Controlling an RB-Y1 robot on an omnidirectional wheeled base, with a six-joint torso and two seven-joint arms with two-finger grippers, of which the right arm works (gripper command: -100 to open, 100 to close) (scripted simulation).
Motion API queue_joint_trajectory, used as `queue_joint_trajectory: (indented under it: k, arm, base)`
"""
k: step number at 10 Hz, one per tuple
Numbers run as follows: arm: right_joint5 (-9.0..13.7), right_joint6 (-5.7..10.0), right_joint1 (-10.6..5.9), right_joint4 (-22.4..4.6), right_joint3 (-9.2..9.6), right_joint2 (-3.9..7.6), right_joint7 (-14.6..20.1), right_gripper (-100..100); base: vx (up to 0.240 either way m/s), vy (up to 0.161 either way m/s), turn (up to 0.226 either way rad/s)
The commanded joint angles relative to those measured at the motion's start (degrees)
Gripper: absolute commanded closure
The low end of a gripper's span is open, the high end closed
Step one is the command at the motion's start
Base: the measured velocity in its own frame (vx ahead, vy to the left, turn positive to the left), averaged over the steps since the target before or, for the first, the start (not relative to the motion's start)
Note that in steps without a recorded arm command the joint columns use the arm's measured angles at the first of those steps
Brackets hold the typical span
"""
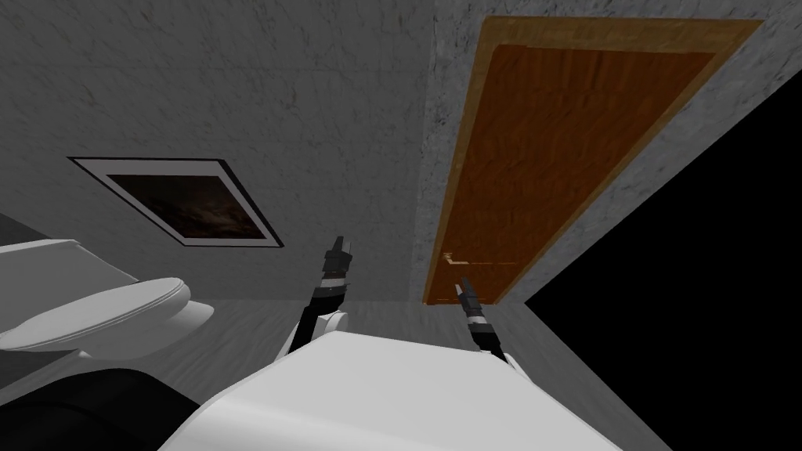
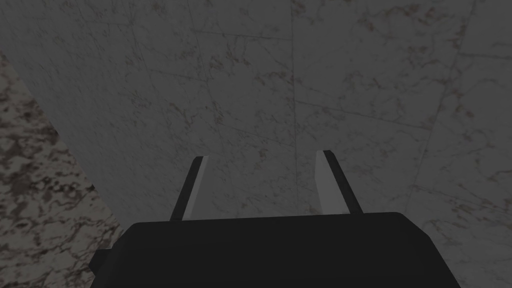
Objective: Pull the door open
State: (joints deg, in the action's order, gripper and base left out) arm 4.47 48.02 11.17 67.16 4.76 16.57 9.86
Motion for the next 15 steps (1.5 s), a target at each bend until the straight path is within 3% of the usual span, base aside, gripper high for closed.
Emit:
queue_joint_trajectory:
  k: [1,6,7,10,15]
  arm:
    - [0.1,0.63,-0.94,-2.9,0.01,0.17,0.4,-100]
    - [1.0,2.02,-2.61,-9.9,0.06,1.62,2.4,-100]
    - [1.0,2.02,-2.61,-10.2,0.06,1.62,2.4,-100]
    - [1.7,3.18,-4.01,-16.2,0.11,2.82,4.1,-100]
    - [2.2,4.05,-5.06,-21.0,0.15,3.74,5.4,-100]
  base:
    - [0.038,-0.036,0.039]
    - [0.039,-0.035,0.058]
    - [0.037,-0.037,0.033]
    - [0.059,-0.044,0.089]
    - [0.047,-0.04,0.037]
